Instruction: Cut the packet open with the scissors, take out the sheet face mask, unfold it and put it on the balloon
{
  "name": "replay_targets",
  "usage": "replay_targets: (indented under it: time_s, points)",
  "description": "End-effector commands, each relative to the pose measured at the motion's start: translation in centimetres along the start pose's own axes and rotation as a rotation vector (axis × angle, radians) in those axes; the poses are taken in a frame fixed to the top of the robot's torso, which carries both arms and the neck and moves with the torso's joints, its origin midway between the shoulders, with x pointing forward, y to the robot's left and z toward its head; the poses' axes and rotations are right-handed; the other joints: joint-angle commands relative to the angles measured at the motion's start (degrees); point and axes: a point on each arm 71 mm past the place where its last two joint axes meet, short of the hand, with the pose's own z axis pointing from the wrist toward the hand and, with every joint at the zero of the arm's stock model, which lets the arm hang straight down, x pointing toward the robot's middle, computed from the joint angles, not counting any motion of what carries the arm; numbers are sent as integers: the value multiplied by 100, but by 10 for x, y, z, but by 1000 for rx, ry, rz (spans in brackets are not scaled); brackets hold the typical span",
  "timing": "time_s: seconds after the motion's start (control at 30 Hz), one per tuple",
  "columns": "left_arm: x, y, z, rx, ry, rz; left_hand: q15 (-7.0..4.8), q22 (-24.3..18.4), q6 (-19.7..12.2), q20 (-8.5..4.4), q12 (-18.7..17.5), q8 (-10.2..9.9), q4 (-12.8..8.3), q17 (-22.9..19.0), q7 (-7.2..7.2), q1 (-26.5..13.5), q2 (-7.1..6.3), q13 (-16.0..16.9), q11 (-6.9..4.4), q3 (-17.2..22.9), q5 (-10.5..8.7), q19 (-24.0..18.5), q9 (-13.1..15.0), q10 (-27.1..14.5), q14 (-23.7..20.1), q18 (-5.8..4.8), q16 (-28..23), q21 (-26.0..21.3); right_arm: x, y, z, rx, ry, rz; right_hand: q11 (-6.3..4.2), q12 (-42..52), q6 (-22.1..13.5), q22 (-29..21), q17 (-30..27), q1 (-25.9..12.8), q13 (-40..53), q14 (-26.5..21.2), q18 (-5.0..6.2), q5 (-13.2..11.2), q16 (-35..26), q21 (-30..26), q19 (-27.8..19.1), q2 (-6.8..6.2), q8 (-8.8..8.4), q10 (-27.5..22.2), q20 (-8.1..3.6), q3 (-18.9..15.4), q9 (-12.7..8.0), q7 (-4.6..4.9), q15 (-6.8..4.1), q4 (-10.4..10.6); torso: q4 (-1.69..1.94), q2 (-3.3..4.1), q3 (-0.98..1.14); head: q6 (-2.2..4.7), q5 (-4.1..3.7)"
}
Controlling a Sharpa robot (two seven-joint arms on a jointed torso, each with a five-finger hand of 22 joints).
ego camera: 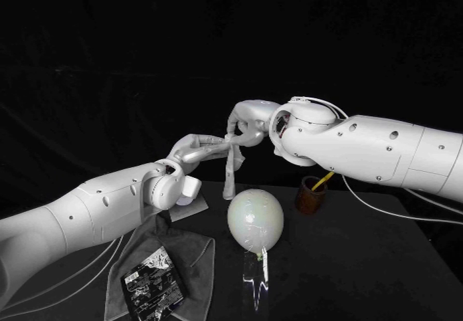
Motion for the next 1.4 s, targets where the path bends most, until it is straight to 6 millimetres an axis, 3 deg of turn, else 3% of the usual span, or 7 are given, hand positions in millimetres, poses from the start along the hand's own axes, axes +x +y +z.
replay_targets:
  time_s: [0.03, 0.33, 0.7, 0.9, 1.2, 1.4]
  points:
    - [4, -2, 1, 14, 22, -3, -52, -7, 211, -6, 69, 118, 18, 44, -63, 7, 104, 10, -56, 78, -39, 29, 54, 167, 167, -32, 89, -30, 0, 0, 0, -4, 5, -8, -13, 30, 39, 1072, 1470, 27, 492, 600, -16, 15, 18, 39, 31, 19, 18, 44, -4, -17, 91, -12, -27, 10, 2, -2, 0, 5, 2]
    - [4, -3, 2, 23, 12, -1, -166, -7, 564, -6, 160, 397, 110, 135, -135, -48, 267, 4, -183, 224, -38, 42, 223, 527, 459, 21, 227, -50, 1, 0, 0, -2, 12, -9, -15, 31, 39, 1072, 1466, 24, 495, 599, -16, 16, 16, 40, 32, 18, 22, 48, -6, -15, 89, -14, -29, 16, 2, 0, 1, 2, 0]
    - [1, -3, 2, 35, -13, 1, -162, -7, 422, -1, 41, 631, 195, 164, -147, -111, 307, -27, -185, 380, -38, 60, 519, 583, 446, 80, 180, -82, 2, -2, 1, 4, 22, -14, -16, 30, 39, 1071, 1465, 23, 494, 599, -15, 15, 16, 36, 30, 16, 23, 48, -7, -15, 88, -15, -30, 17, -1, -1, 0, 3, -2]
    - [-4, -5, 1, 38, -20, 23, -142, -2, 296, 7, -65, 759, 194, 167, -120, -103, 279, -30, -158, 523, -38, 94, 708, 523, 357, 41, 112, -92, 2, -5, 0, 12, 20, -17, -16, 30, 39, 1071, 1465, 23, 494, 599, -15, 15, 16, 36, 30, 16, 23, 48, -7, -15, 88, -15, -30, 17, -2, 1, -1, 2, -16]
    - [-8, -16, 2, 3, 30, 101, -81, -11, 121, 10, -241, 958, 180, 166, 2, -129, 190, -26, -106, 770, -35, -3, 995, 350, 132, -98, 4, -142, 3, -9, 0, 23, 13, -19, -16, 30, 39, 1071, 1465, 23, 494, 599, -15, 15, 16, 36, 30, 16, 23, 48, -7, -15, 88, -15, -30, 17, 6, -3, 2, -10, -29]
    - [-11, -21, 4, -44, 56, 174, -79, 10, 49, 6, -275, 1030, 166, 183, 36, -128, 171, -23, -87, 892, -36, 111, 1101, 326, 86, -108, 21, -110, 3, -10, -1, 24, 2, -17, -16, 30, 39, 1071, 1465, 23, 494, 599, -15, 15, 16, 36, 30, 16, 23, 48, -7, -15, 88, -15, -30, 17, 6, -5, 2, -10, -26]
